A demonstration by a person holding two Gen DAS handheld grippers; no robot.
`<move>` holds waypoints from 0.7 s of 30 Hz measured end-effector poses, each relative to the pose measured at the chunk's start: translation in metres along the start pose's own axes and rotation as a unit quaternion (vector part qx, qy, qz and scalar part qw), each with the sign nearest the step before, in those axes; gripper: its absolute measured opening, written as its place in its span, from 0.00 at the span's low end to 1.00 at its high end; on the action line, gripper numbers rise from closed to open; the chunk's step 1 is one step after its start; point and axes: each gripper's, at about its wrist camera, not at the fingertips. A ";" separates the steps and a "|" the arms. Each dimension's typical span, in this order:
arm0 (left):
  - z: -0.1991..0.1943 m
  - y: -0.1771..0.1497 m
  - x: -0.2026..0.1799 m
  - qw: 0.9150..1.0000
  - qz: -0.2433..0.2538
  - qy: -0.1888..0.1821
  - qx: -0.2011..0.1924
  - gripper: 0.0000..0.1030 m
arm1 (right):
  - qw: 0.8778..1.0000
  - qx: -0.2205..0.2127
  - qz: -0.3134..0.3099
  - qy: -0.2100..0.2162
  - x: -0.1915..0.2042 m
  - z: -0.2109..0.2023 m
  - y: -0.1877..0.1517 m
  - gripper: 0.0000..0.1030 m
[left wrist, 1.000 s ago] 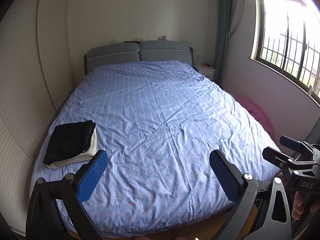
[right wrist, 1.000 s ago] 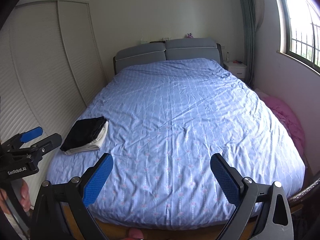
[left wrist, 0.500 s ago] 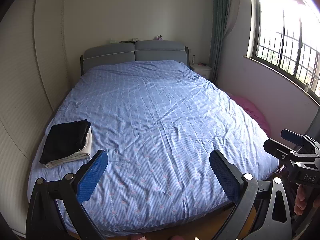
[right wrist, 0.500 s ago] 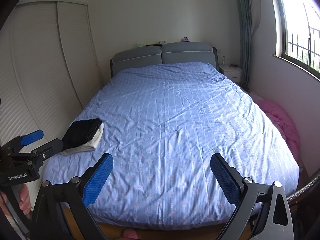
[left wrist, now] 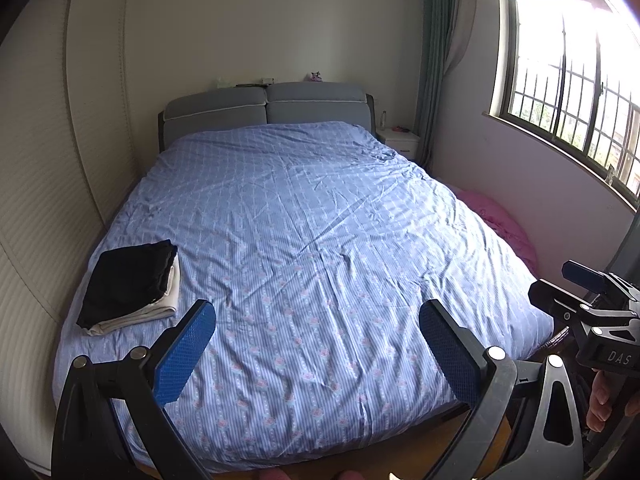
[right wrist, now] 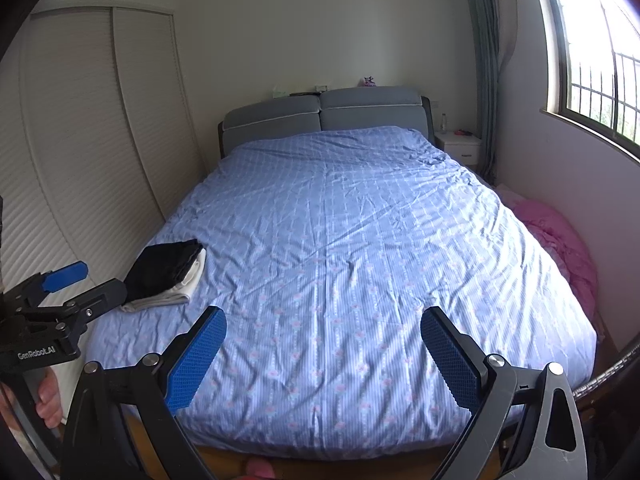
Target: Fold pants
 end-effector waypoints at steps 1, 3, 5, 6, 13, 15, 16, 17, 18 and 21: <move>0.000 0.000 -0.001 1.000 0.000 0.001 -0.001 1.00 | 1.000 0.000 0.000 -0.001 0.000 -0.001 0.000 0.96; -0.001 0.001 -0.001 1.000 0.000 0.000 -0.001 1.00 | 1.000 0.000 0.001 -0.002 -0.001 -0.002 -0.002 0.96; -0.001 0.001 -0.003 1.000 -0.001 0.001 -0.002 1.00 | 1.000 0.001 0.002 -0.003 -0.002 -0.002 -0.002 0.96; -0.001 0.001 -0.002 1.000 0.000 0.000 -0.001 1.00 | 1.000 0.000 0.002 -0.002 -0.003 -0.003 -0.002 0.96; -0.001 0.001 -0.002 1.000 -0.002 0.000 -0.001 1.00 | 1.000 0.001 0.004 -0.002 -0.005 -0.004 -0.003 0.96; -0.001 0.002 -0.002 1.000 -0.004 0.000 -0.001 1.00 | 1.000 0.001 0.004 -0.003 -0.006 -0.004 -0.002 0.96; -0.002 0.001 -0.002 1.000 -0.005 -0.001 -0.001 1.00 | 1.000 0.001 0.004 -0.003 -0.006 -0.004 -0.002 0.96; -0.002 0.001 -0.003 1.000 -0.008 -0.001 -0.001 1.00 | 1.000 0.001 0.004 -0.003 -0.006 -0.004 -0.002 0.96; -0.002 0.001 -0.003 1.000 -0.010 -0.002 -0.002 1.00 | 1.000 0.001 0.004 -0.003 -0.006 -0.004 -0.002 0.96; -0.001 0.001 -0.006 1.000 -0.007 0.002 -0.002 1.00 | 1.000 0.001 0.005 -0.003 -0.006 -0.004 -0.003 0.96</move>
Point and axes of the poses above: each gripper's, at about its wrist camera, not at the fingertips, and z roughly the way its jaws point, x to its left, y to its top, and after that the axes turned 12 degrees about -y, right-handed
